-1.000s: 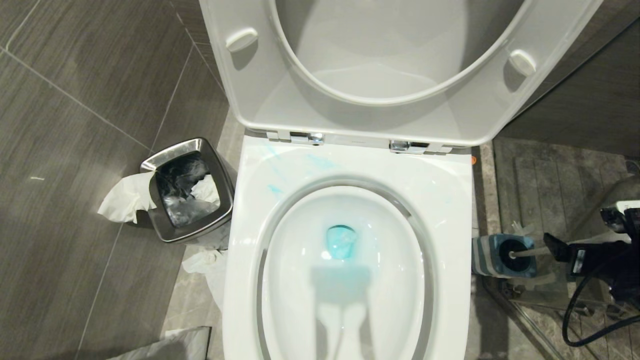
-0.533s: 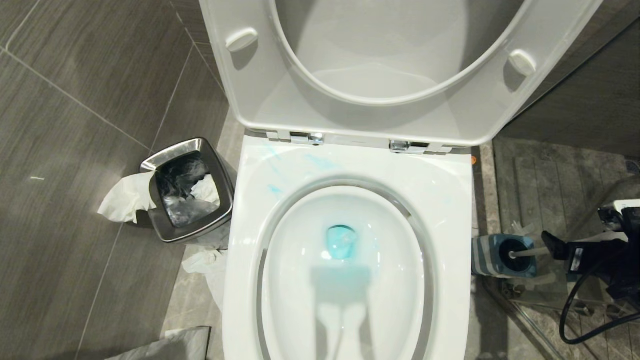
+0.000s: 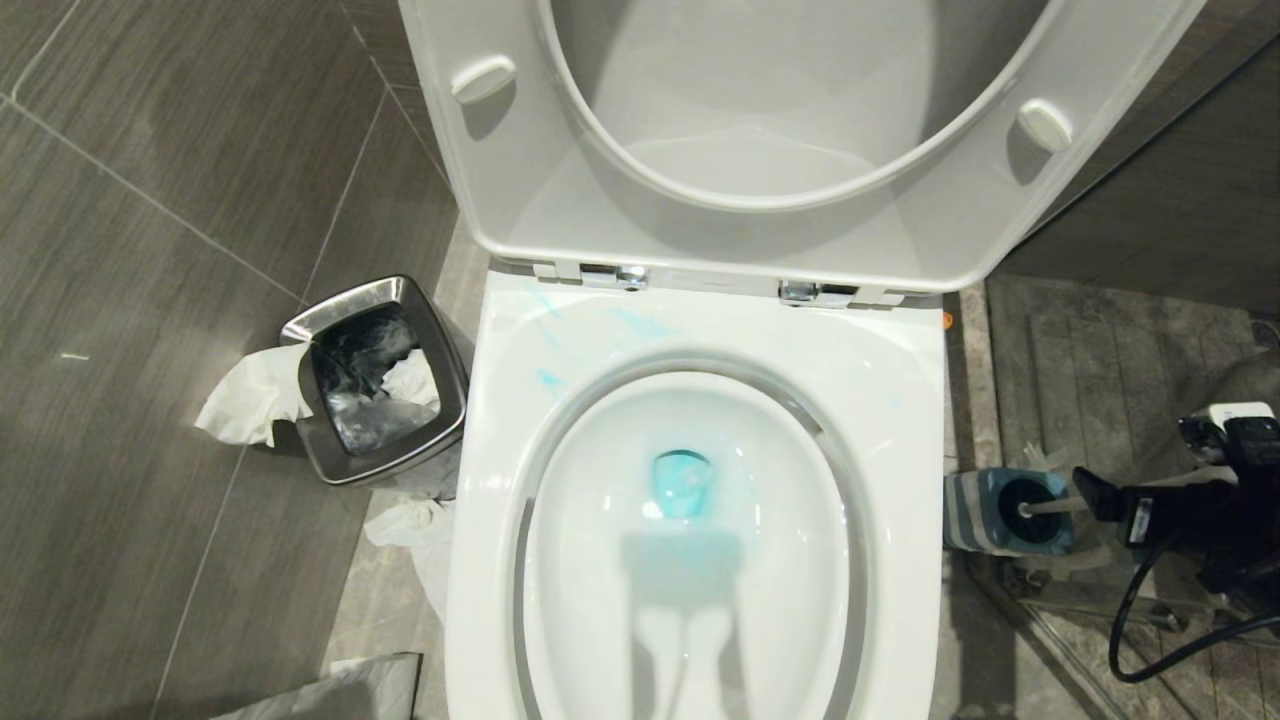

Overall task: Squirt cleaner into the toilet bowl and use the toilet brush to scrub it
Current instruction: Scrub the toilet bowl

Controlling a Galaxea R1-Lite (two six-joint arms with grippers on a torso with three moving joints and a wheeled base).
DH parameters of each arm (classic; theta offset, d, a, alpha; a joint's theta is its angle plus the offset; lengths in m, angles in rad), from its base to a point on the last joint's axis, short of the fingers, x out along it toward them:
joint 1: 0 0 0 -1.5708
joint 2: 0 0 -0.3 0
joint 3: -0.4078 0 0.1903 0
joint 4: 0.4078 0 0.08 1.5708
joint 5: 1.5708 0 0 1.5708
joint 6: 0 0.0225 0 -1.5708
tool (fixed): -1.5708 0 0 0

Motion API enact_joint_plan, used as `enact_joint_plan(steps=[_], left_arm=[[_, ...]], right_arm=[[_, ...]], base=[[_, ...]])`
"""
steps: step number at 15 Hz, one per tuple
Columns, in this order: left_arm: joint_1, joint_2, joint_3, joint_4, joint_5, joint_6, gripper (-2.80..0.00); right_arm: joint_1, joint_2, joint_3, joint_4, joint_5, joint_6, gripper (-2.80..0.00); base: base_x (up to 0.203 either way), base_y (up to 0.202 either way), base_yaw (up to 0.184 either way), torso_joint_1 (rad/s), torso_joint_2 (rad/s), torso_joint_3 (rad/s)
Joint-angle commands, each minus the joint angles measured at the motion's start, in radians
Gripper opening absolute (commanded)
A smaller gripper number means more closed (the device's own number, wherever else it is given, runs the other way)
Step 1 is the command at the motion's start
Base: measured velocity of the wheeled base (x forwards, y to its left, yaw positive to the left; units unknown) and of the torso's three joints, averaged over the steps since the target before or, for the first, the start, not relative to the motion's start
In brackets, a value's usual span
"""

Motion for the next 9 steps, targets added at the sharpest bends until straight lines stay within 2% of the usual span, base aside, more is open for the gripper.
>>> enact_joint_plan(steps=[1, 8, 9], left_arm=[[0.001, 0.001, 0.0, 0.0, 0.0, 0.0, -2.8], [-0.001, 0.001, 0.0, 0.0, 0.0, 0.0, -2.8], [-0.001, 0.001, 0.0, 0.0, 0.0, 0.0, -2.8]], right_arm=[[-0.001, 0.024, -0.033, -0.013, 0.0, -0.001, 0.0], [-0.003, 0.032, -0.036, -0.067, 0.0, 0.006, 0.0], [-0.003, 0.035, -0.034, -0.078, 0.0, 0.006, -2.8]], base=[[0.0, 0.0, 0.0, 0.0, 0.0, 0.0], [0.0, 0.0, 0.0, 0.0, 0.0, 0.0], [0.0, 0.0, 0.0, 0.0, 0.0, 0.0]])
